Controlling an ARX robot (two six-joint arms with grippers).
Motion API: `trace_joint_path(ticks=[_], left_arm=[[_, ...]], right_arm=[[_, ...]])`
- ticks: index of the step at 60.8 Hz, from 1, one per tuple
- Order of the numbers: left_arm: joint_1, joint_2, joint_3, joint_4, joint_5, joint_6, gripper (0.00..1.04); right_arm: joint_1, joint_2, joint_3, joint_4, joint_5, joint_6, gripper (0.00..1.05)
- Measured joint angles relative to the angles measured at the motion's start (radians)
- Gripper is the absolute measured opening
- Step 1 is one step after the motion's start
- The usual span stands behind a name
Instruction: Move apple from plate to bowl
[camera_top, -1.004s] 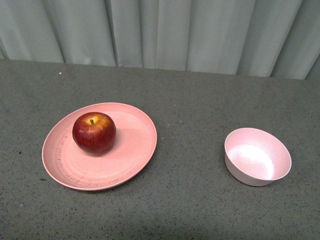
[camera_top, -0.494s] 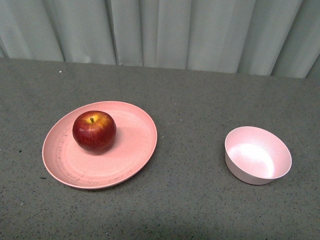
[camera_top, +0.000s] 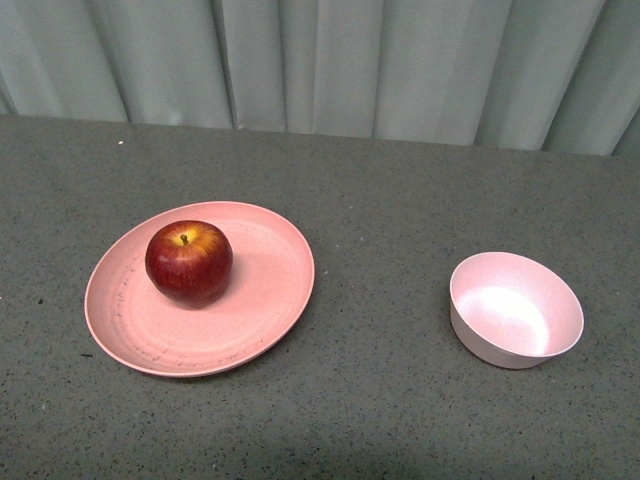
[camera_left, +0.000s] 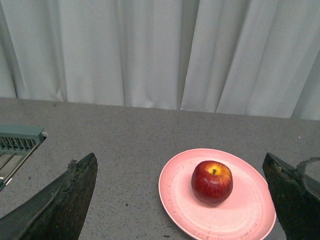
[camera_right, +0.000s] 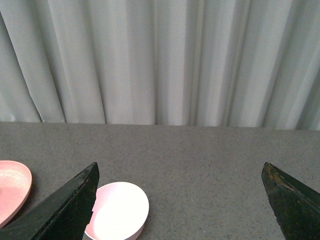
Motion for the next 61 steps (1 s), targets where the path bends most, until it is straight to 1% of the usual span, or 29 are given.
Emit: trace_joint_path(ticks=[13,16,17,18,20,25,28,31,36,39,44,52,61], left_arm=[[0.000,0.000,0.000,0.000,0.000,0.000,0.98],[0.000,0.000,0.000,0.000,0.000,0.000,0.98],[0.000,0.000,0.000,0.000,0.000,0.000,0.98],[0.000,0.000,0.000,0.000,0.000,0.000,0.98],[0.000,0.000,0.000,0.000,-0.001,0.000,0.98],[0.000,0.000,0.000,0.000,0.000,0.000,0.98],[0.000,0.000,0.000,0.000,0.000,0.000,0.98],[0.000,0.000,0.000,0.000,0.000,0.000,0.98],[0.000,0.000,0.000,0.000,0.000,0.000,0.98],[0.000,0.000,0.000,0.000,0.000,0.000,0.98],[0.000,0.000,0.000,0.000,0.000,0.000,0.98],[0.000,0.000,0.000,0.000,0.000,0.000,0.98],[0.000,0.000,0.000,0.000,0.000,0.000,0.98]], right_arm=[[0.000,0.000,0.000,0.000,0.000,0.000,0.95],[0.039,0.012,0.000,0.001,0.131,-0.048,0.95],[0.046,0.020,0.001,0.001,0.161,-0.053,0.95],[0.053,0.033,0.002,0.003,0.185,-0.064,0.95],[0.053,0.058,0.002,0.016,0.188,-0.070,0.95],[0.032,0.187,0.019,0.111,0.154,-0.075,0.95],[0.023,0.306,0.045,0.202,0.129,-0.083,0.95],[0.016,0.523,0.115,0.312,0.072,-0.084,0.95],[0.031,0.826,0.240,0.380,0.047,-0.125,0.95],[0.050,1.025,0.332,0.360,0.024,-0.145,0.95],[0.084,1.212,0.423,0.336,0.005,-0.170,0.95],[0.140,1.414,0.546,0.283,-0.021,-0.207,0.95],[0.206,1.577,0.647,0.224,-0.038,-0.249,0.95]])
